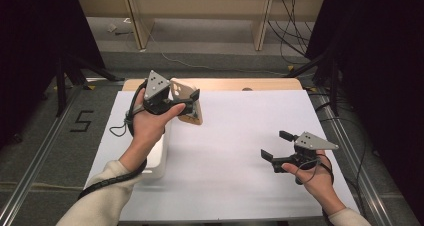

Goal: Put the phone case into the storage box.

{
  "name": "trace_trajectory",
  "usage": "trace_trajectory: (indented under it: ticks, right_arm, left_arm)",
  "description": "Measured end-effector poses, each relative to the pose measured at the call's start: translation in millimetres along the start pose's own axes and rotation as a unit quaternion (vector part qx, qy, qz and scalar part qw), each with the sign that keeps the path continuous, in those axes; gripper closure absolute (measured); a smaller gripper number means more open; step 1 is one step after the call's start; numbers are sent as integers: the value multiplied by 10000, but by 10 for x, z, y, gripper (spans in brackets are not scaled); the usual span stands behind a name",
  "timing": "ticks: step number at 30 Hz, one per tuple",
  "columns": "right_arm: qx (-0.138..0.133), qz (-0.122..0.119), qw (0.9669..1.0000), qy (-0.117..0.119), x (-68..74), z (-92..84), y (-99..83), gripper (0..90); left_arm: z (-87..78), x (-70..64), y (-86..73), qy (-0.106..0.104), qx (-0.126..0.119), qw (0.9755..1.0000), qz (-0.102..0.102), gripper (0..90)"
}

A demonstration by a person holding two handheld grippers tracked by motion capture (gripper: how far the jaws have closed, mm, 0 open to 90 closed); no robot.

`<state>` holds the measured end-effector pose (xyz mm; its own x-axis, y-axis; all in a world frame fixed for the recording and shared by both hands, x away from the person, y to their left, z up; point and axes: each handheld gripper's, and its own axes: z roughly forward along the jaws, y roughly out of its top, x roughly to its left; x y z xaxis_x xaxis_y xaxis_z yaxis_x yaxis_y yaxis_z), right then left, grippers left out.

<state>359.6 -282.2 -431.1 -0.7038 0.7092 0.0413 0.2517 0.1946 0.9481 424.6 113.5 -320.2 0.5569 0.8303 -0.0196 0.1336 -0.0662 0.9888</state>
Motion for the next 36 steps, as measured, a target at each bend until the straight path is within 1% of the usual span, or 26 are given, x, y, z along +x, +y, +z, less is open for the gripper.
trace_trajectory:
  ticks: [14, 23, 26, 36]
  right_arm:
    - [-1, -2, 10000, -15, 0, -5, 2, 35]
    - [-5, -2, 10000, -9, 1, -4, 0, 35]
    - [-2, -11, 10000, -8, 1, -3, -1, 35]
    - [-9, -8, 10000, -18, -1, -4, -1, 35]
  left_arm:
    - [-50, 91, 39, 124, -61, 9999, -52, 103]
    - [-81, 148, 60, 210, -63, 9997, -63, 103]
    - [-89, 166, 68, 216, -69, 9997, -31, 103]
    - [-107, 221, 69, 296, -86, 9995, -68, 103]
